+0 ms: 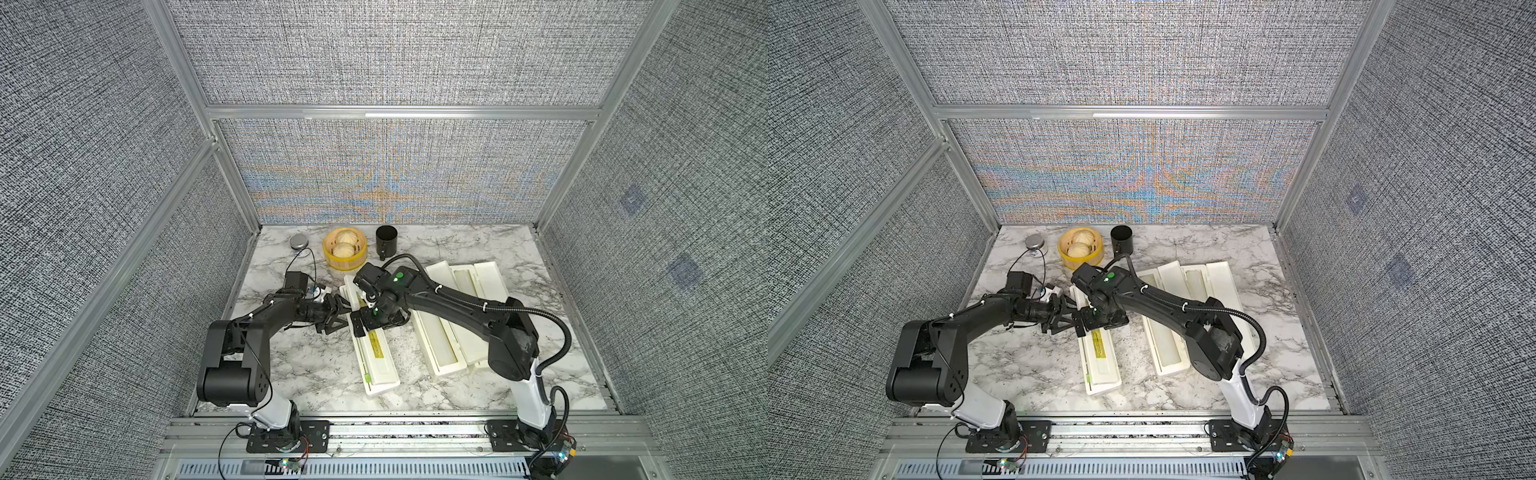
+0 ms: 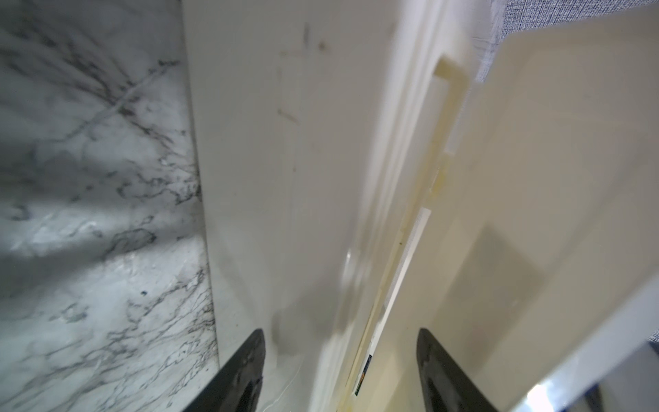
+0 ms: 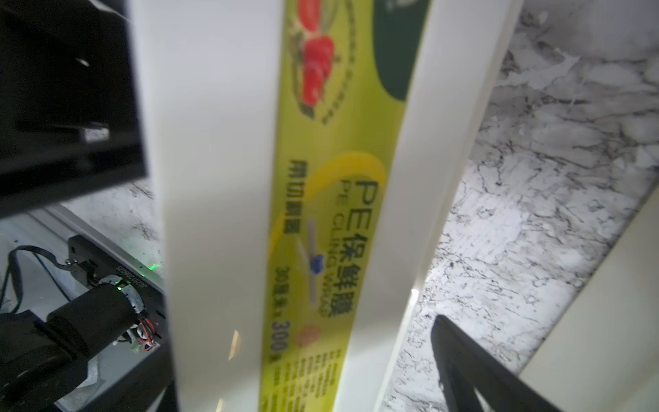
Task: Put plastic wrap rolls into dispensers
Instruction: Open the lid of the plastic wrap cutting box.
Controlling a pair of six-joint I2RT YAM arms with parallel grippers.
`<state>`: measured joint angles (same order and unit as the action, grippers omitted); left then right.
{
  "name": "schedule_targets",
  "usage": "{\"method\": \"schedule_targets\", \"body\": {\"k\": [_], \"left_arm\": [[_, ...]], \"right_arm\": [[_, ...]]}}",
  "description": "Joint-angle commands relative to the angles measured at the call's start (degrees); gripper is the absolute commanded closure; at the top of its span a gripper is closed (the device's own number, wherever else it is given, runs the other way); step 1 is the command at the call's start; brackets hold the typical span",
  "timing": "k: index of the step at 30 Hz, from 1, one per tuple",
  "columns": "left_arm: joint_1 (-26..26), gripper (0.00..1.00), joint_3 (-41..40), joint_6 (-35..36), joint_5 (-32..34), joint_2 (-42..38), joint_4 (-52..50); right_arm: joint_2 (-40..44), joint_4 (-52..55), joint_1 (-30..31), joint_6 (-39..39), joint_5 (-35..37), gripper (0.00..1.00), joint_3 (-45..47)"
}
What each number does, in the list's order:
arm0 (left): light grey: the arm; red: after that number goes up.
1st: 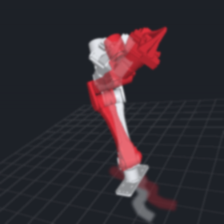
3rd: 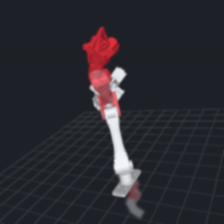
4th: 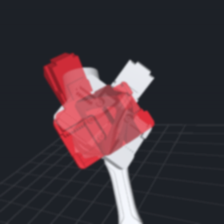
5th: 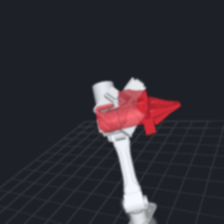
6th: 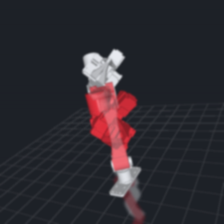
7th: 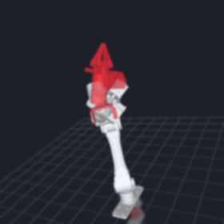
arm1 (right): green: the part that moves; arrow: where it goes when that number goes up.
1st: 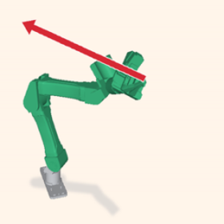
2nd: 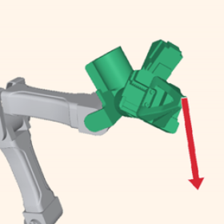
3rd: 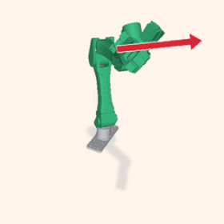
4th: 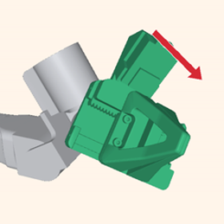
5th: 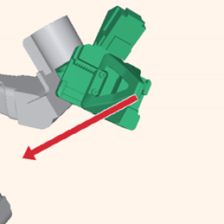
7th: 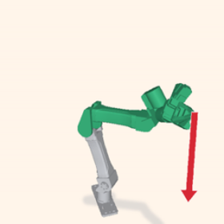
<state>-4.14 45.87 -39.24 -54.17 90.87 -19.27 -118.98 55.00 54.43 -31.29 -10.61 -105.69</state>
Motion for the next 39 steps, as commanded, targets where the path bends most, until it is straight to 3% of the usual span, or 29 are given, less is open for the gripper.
{"method": "schedule_targets", "body": {"k": [1,8,17,23,27,32,34,39], "left_arm": [[-0.07,0.34,0.37,1.14,-1.29,0.10,0.43],[-0.05,0.34,-0.14,3.40,-1.19,1.07,-1.21],[-0.18,0.36,0.39,5.02,-0.52,0.05,-3.94],[0.85,0.34,8.06,13.69,4.91,-3.01,-14.69],[1.46,0.30,14.67,21.37,14.46,-5.83,-22.04],[2.49,0.09,21.69,27.13,32.95,-9.03,-26.61],[2.65,0.00,20.80,26.27,39.82,-11.40,-22.34],[2.65,0.01,10.31,26.92,52.45,-20.31,-2.66]], "right_arm": [[3.44,-0.46,-1.64,0.38,-1.79,0.03,3.57],[13.70,-7.90,-5.92,-2.20,-7.19,0.03,14.66],[21.42,-7.86,-10.03,-2.34,-2.69,0.03,24.62],[28.69,-7.56,-14.96,3.36,5.89,0.01,29.64],[33.94,-7.67,-21.19,8.42,12.91,0.01,33.79],[40.23,-14.18,-30.52,14.95,16.68,0.01,40.00],[43.25,-20.01,-33.95,17.99,19.76,0.01,43.84],[49.11,-37.09,-42.11,24.92,24.08,0.01,55.02]]}}
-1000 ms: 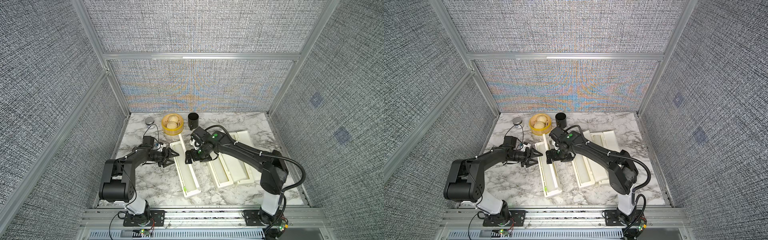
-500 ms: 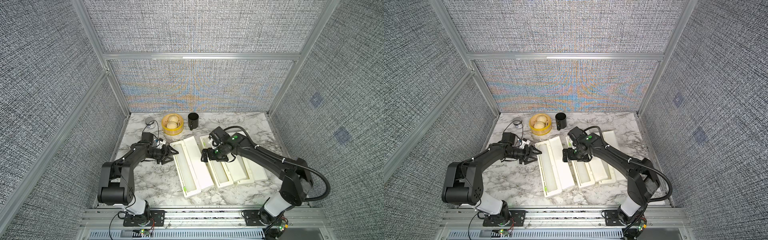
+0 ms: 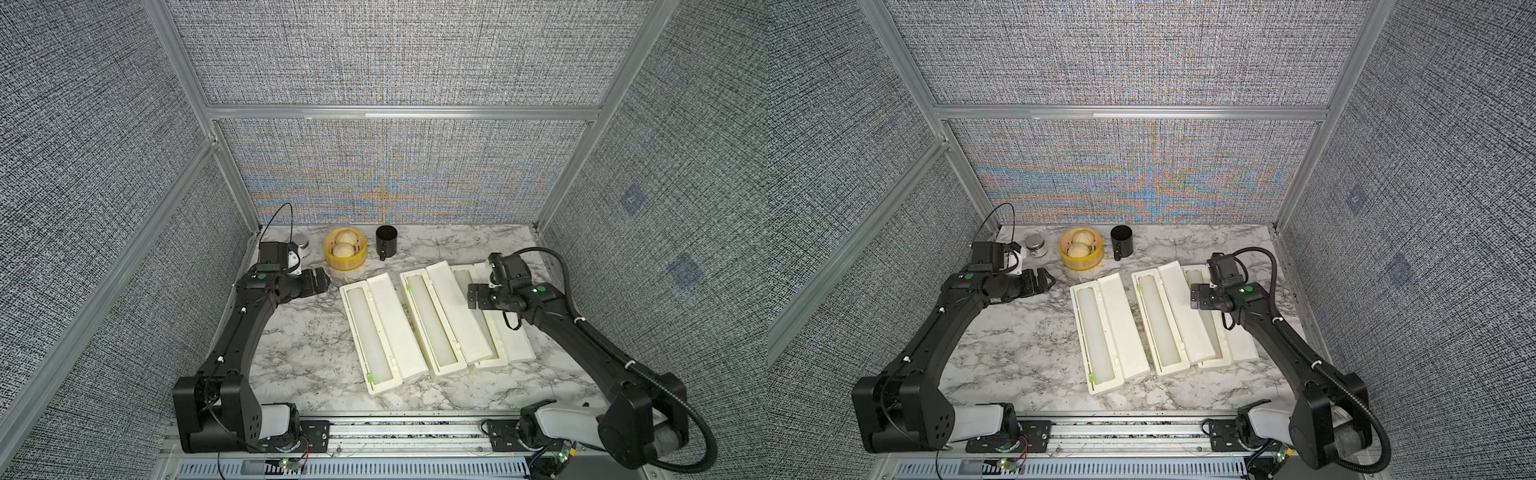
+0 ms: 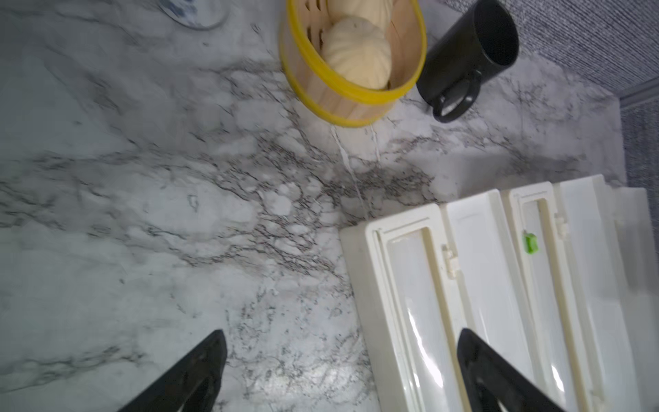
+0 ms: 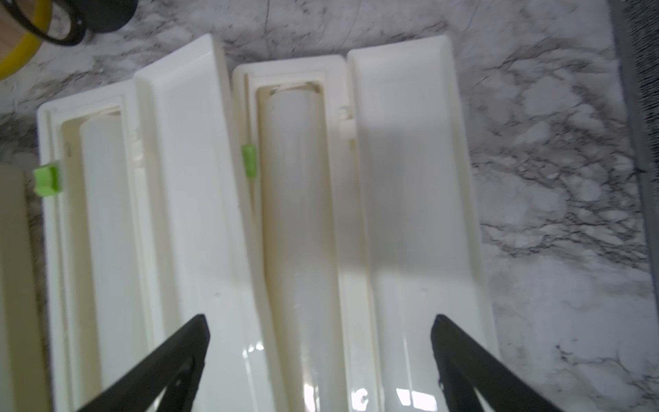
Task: Put plastic wrap rolls into dispensers
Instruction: Open the lid of the plastic wrap cutting box, then reset both arms
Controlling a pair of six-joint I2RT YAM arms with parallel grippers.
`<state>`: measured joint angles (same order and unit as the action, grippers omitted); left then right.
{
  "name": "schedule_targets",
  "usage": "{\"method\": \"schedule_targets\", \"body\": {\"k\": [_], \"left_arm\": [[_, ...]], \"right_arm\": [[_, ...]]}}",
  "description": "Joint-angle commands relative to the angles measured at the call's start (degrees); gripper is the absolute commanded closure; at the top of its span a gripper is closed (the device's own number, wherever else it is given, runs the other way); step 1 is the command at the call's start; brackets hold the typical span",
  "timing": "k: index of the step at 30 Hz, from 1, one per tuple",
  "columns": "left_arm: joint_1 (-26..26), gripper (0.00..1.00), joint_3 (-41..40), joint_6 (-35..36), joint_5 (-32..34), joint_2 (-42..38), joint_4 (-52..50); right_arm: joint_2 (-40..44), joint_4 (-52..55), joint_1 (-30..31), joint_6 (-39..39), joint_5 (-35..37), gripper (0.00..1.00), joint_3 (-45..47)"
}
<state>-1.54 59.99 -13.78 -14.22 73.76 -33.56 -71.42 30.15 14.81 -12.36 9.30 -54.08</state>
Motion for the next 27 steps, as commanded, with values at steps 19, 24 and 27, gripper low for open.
{"method": "schedule_targets", "body": {"k": [19,24,27], "left_arm": [[-0.04,0.01,-39.81,12.35,17.05,6.46,79.30],[0.18,0.01,-40.71,9.92,21.87,12.13,87.22],[-0.16,0.01,-36.75,10.35,21.50,11.85,78.46]], "right_arm": [[-2.30,-75.12,-10.96,13.14,3.61,0.01,37.44],[-10.63,-84.10,-11.36,13.55,-3.10,0.01,38.04],[-17.00,-86.76,-11.34,14.34,-4.85,0.01,34.81]]}}
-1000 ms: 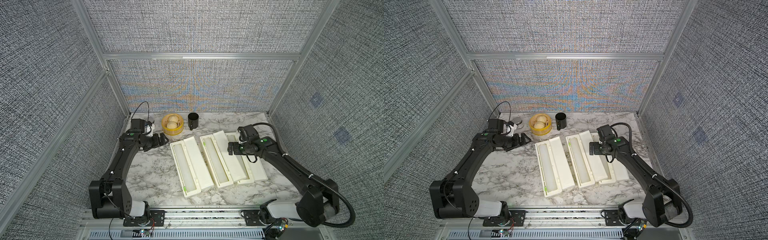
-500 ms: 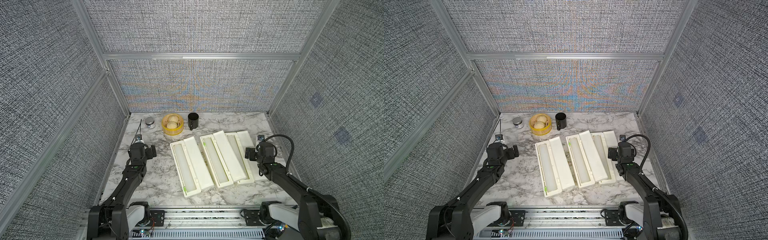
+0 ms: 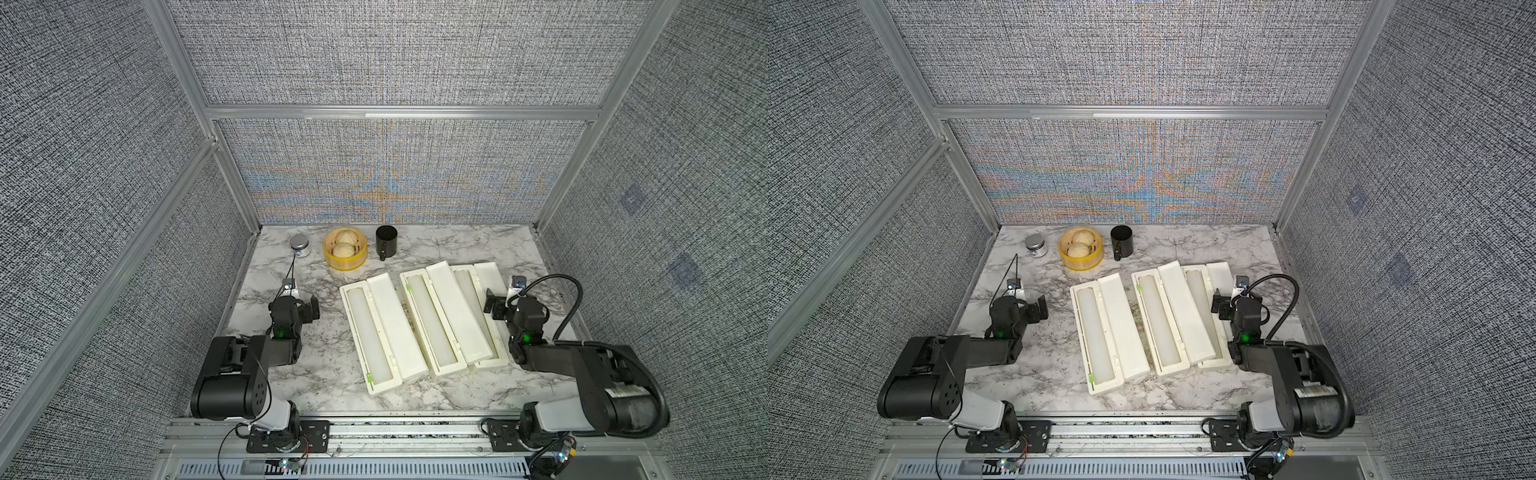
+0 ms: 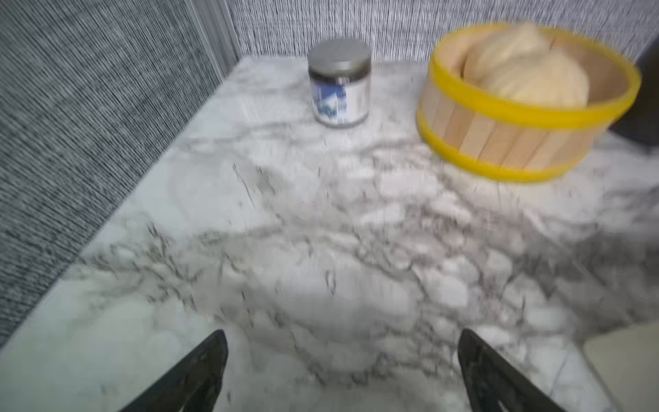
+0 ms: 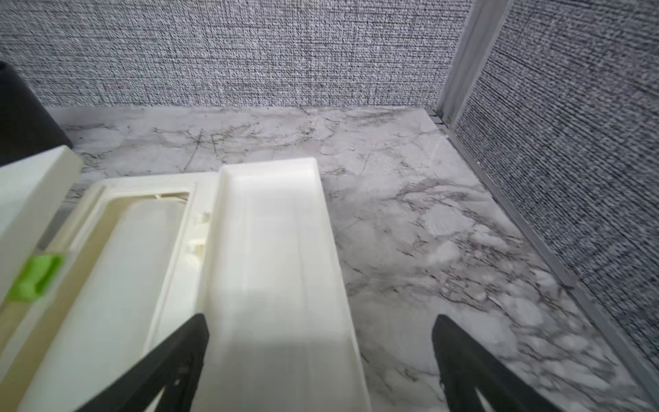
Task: Put plastic wrap rolls into dispensers
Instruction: Reset both arms
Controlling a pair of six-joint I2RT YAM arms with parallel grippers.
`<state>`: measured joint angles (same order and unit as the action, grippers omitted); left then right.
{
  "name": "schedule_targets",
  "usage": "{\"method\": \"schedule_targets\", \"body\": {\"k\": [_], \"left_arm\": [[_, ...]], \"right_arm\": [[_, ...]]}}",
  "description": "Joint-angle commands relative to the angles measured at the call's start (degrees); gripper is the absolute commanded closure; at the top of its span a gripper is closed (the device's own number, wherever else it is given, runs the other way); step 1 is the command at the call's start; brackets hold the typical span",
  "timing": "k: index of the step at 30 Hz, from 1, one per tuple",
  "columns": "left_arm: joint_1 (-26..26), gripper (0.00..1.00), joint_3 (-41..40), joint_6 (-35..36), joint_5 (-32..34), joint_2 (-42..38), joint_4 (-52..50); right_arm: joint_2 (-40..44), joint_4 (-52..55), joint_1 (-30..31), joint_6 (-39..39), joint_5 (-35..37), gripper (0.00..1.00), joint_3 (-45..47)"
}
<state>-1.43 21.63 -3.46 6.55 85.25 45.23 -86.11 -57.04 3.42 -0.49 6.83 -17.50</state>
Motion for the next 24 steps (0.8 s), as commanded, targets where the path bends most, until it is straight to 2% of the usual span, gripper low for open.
{"method": "schedule_targets", "body": {"k": [1,3,4,5,7,9,13,24], "left_arm": [[-0.29,0.01,0.56,0.86,0.18,1.20,2.74],[-0.33,0.01,-0.92,1.19,0.35,3.38,9.54],[-0.32,0.01,-0.85,1.25,0.27,3.00,8.89],[-0.30,0.01,-0.56,1.27,0.10,2.47,7.41],[-0.33,0.01,-1.09,1.18,0.20,2.69,8.72],[-0.26,0.01,-1.59,1.01,-0.03,2.63,9.70],[-0.32,0.01,-1.18,1.56,-1.00,2.75,9.03],[-0.33,0.01,-0.94,1.55,-1.10,2.67,8.65]], "right_arm": [[-0.09,11.74,-0.12,1.67,-2.02,0.01,-5.29],[-2.91,5.71,-0.78,1.43,-3.01,0.01,-4.60],[-0.88,11.49,-0.73,1.36,-2.63,0.01,-6.05],[-0.83,12.88,-0.77,1.34,-2.60,0.01,-6.43],[-2.36,5.47,-0.78,1.65,-2.63,0.01,-3.99],[-0.66,12.85,-0.74,1.33,-2.33,0.01,-6.32],[-1.96,7.52,-0.73,1.87,-2.96,0.01,-4.67],[-1.57,8.90,-0.96,1.71,-3.49,0.01,-5.14]]}}
